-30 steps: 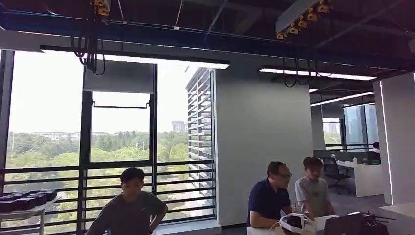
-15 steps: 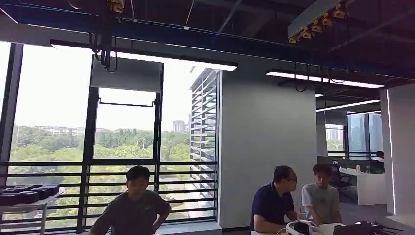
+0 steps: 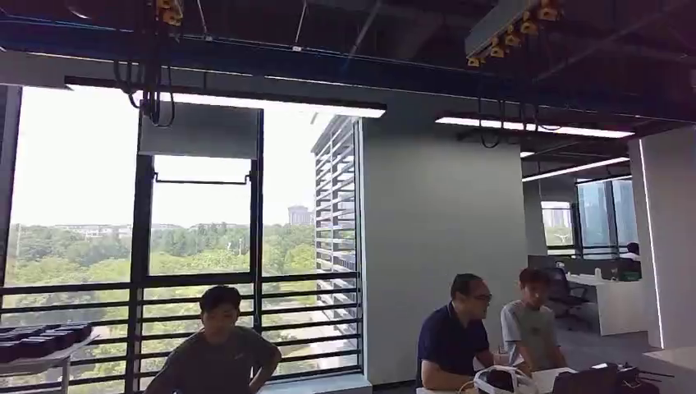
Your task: Take the parts from the cabinet and place them on the table.
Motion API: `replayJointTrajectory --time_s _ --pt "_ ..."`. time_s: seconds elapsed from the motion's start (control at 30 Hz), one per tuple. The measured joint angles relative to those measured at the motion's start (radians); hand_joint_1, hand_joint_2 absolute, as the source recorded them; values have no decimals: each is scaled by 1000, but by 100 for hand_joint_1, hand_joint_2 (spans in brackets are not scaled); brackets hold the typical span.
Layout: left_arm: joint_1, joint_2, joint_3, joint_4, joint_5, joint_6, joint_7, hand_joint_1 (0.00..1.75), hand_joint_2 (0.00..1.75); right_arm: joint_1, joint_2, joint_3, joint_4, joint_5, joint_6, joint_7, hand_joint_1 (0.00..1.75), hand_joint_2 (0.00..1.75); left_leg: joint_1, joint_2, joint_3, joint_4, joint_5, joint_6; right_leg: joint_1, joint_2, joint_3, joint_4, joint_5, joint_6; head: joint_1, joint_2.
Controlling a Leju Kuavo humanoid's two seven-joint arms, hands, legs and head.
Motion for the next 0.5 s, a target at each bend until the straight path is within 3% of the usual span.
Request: replayJointTrajectory --time_s 0.03,0.07,0.1,0.13,0.2,0.23,0.3,0.37,0.43,0.47,0.5 --pt "1 0 0 0 0 0 0 0 175 0 0 1 0 0 0 0 175 175 1 0 -45 87 -31 -3 1 -1 2 1 -3 -2 2 0" --pt "4 0 0 0 0 0 0 0 175 1 0 1 1 0 0 1 175 175 1 0 -82 149 -45 -5 2 0 4 2 -7 -2 2 0" --pt "6 0 0 0 0 0 0 0 175 1 0 1 1 0 0 2 175 175 1 0 -96 159 -32 -5 2 1 7 3 -10 -2 4 0" --pt "7 0 0 0 0 0 0 0 175 2 0 2 1 0 0 2 175 175 1 0 -89 129 4 -4 2 2 11 4 -14 0 5 0" --pt "6 0 0 1 0 0 0 0 175 2 0 2 1 0 0 2 175 175 1 0 -21 -43 117 5 2 4 26 6 -25 5 7 0" --pt "6 1 0 1 0 0 0 0 175 2 0 2 1 0 -1 2 175 175 0 0 3 -110 141 11 2 4 32 6 -30 9 9 0" --pt "3 1 0 2 -1 0 0 0 175 1 0 1 1 2 -2 1 175 175 -6 0 28 -139 112 25 8 4 26 10 -35 21 8 1" --pt "6 2 0 3 -1 0 0 0 175 0 0 1 1 5 -3 2 175 175 -10 -1 23 -136 113 34 5 2 27 4 -31 32 6 0" --pt "6 0 0 3 -1 0 -1 0 175 0 0 0 0 5 -3 2 175 175 -2 -1 28 -151 120 44 5 2 27 14 -45 42 4 0" --pt "5 0 0 3 -1 0 -3 0 175 -1 0 0 0 5 -3 2 175 175 -2 -4 30 -149 118 38 8 3 25 9 -15 28 -3 0" --pt "3 -1 0 3 0 -2 -5 0 175 -1 0 0 1 5 -3 3 175 175 -5 -5 29 -149 118 38 11 4 30 7 -22 10 -2 0"
